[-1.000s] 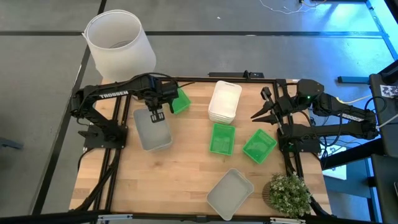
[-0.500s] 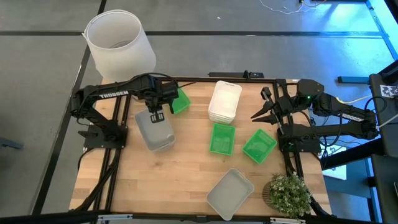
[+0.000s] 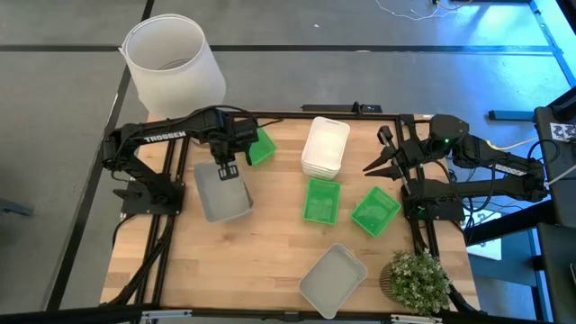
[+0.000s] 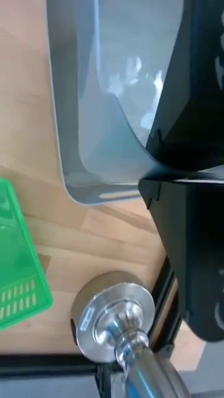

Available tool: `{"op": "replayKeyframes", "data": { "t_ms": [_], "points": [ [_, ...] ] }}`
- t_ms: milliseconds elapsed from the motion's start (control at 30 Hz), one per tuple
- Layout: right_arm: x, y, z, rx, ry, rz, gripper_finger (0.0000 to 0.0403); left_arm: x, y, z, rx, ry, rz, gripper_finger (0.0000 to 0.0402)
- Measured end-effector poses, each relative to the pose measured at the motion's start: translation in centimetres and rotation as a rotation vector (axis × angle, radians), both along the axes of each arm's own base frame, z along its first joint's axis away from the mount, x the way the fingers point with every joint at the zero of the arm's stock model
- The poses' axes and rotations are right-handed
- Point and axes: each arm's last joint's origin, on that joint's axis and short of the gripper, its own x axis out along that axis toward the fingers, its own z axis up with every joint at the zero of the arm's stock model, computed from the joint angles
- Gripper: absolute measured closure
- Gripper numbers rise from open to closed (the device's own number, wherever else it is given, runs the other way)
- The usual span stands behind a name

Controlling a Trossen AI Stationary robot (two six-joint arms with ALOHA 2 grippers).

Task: Stack baskets by color
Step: Stack the bottom left gray bin on top of the top left gray bin

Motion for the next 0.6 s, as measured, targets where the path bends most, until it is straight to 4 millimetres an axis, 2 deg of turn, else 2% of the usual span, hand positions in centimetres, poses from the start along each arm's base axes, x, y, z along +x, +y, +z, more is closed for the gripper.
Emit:
{"op": "replayKeyframes", "data": {
  "t_ms": [200,467,600],
  "points": [
    [0.0,0.0,0.0,0.000,0.000,0.000,0.0354,-0.1,0.3,-0.2,-0.046,-0.013,0.025,0.0401],
    [0.0,0.0,0.0,-0.001,-0.001,0.000,0.0354,-0.8,0.7,-3.1,-0.116,0.058,0.087,0.0401],
    [0.0,0.0,0.0,-0.001,-0.001,0.000,0.0354,-0.8,1.2,-3.6,-0.160,0.030,0.093,0.0401]
  ]
}}
